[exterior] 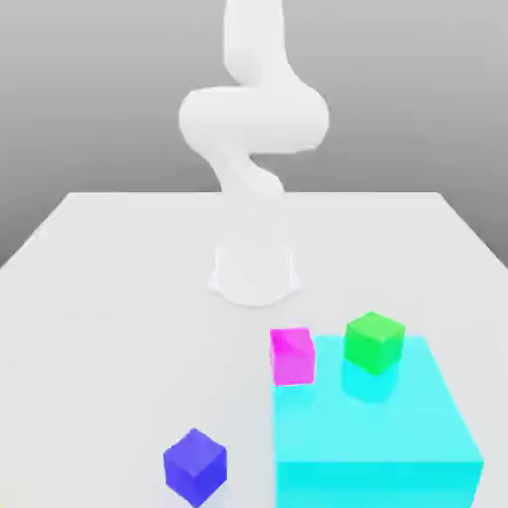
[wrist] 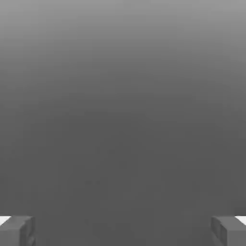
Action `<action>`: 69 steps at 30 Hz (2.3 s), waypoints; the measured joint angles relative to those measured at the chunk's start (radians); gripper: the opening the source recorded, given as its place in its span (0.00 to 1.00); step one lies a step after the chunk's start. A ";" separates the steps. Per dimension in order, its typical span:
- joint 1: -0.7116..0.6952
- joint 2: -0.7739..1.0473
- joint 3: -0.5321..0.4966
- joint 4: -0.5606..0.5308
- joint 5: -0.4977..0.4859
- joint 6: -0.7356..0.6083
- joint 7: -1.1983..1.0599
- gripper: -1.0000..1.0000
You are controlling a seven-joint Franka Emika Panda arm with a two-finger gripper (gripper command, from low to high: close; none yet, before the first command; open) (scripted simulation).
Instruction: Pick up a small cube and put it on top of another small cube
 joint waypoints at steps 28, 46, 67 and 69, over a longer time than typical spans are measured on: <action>-0.175 1.015 0.030 -0.186 -0.029 0.476 0.483 0.50; -0.144 0.849 0.088 -0.203 -0.059 0.330 0.356 0.00; 0.196 0.423 0.277 -0.457 0.153 0.161 0.245 0.00; 0.194 0.439 0.280 -0.463 0.152 0.182 0.247 1.00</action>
